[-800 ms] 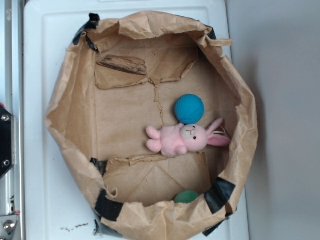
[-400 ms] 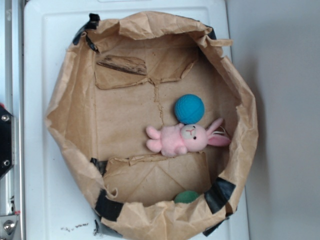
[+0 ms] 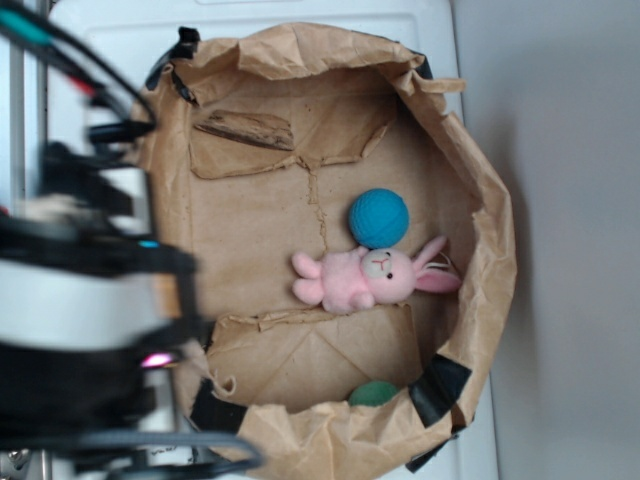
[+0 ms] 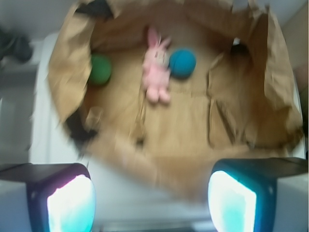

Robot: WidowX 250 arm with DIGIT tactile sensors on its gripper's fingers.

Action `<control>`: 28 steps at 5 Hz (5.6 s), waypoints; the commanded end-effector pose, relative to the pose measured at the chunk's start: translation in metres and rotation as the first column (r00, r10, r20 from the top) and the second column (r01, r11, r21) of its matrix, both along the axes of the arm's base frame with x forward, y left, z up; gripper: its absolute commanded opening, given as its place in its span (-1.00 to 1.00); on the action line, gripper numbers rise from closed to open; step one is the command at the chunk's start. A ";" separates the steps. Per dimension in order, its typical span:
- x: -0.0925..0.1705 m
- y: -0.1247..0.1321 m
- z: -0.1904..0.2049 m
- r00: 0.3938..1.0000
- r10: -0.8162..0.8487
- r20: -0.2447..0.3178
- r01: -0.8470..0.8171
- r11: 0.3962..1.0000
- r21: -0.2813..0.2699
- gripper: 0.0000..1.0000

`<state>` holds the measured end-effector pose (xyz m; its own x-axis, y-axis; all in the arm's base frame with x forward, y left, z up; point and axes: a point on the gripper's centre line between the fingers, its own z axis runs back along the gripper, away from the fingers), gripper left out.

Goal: Grab the green ball.

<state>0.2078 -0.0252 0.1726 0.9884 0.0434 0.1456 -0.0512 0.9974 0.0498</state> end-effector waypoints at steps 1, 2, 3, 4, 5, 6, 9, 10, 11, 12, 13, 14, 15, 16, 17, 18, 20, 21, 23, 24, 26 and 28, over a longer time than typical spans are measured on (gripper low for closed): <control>0.032 0.010 0.005 0.993 -0.105 0.055 0.110 0.991 -0.080 1.00; 0.023 0.029 0.009 0.970 -0.235 0.063 0.240 0.964 -0.111 1.00; 0.023 0.029 0.009 0.970 -0.235 0.063 0.240 0.964 -0.111 1.00; 0.023 0.029 0.009 0.970 -0.235 0.063 0.240 0.964 -0.111 1.00; 0.023 0.029 0.009 0.970 -0.235 0.063 0.240 0.964 -0.111 1.00; 0.046 0.039 -0.001 0.920 -0.377 0.109 0.389 0.912 -0.129 1.00; 0.069 0.046 -0.039 0.832 -0.529 0.164 0.545 0.835 -0.075 1.00; 0.069 0.040 -0.057 0.806 -0.569 0.166 0.582 0.812 -0.046 1.00; 0.063 0.021 -0.073 0.736 -0.658 0.162 0.670 0.741 -0.035 1.00; 0.078 0.000 -0.078 0.713 -0.679 0.176 0.692 0.722 -0.018 1.00; 0.092 -0.017 -0.079 0.698 -0.692 0.185 0.709 0.704 -0.044 1.00; 0.106 -0.034 -0.078 0.669 -0.711 0.217 0.737 0.672 -0.074 1.00; 0.109 -0.049 -0.081 0.631 -0.736 0.245 0.769 0.635 -0.071 1.00; 0.103 -0.064 -0.087 0.596 -0.762 0.252 0.798 0.597 -0.083 1.00; 0.093 -0.072 -0.095 0.572 -0.787 0.233 0.820 0.560 -0.121 1.00; 0.086 -0.079 -0.110 0.557 -0.803 0.213 0.830 0.541 -0.136 1.00; 0.076 -0.086 -0.124 0.539 -0.807 0.241 0.843 0.516 -0.154 1.00; 0.081 -0.092 -0.115 0.544 -0.779 0.312 0.839 0.505 -0.201 1.00; 0.097 -0.109 -0.123 0.507 -0.777 0.374 0.858 0.497 -0.131 1.00; 0.104 -0.113 -0.126 0.520 -0.771 0.367 0.848 0.517 -0.116 -1.00; 0.102 -0.092 -0.104 0.543 -0.764 0.347 0.836 0.530 -0.141 -1.00; 0.082 -0.024 -0.065 0.588 -0.730 0.347 0.791 0.610 -0.057 -1.00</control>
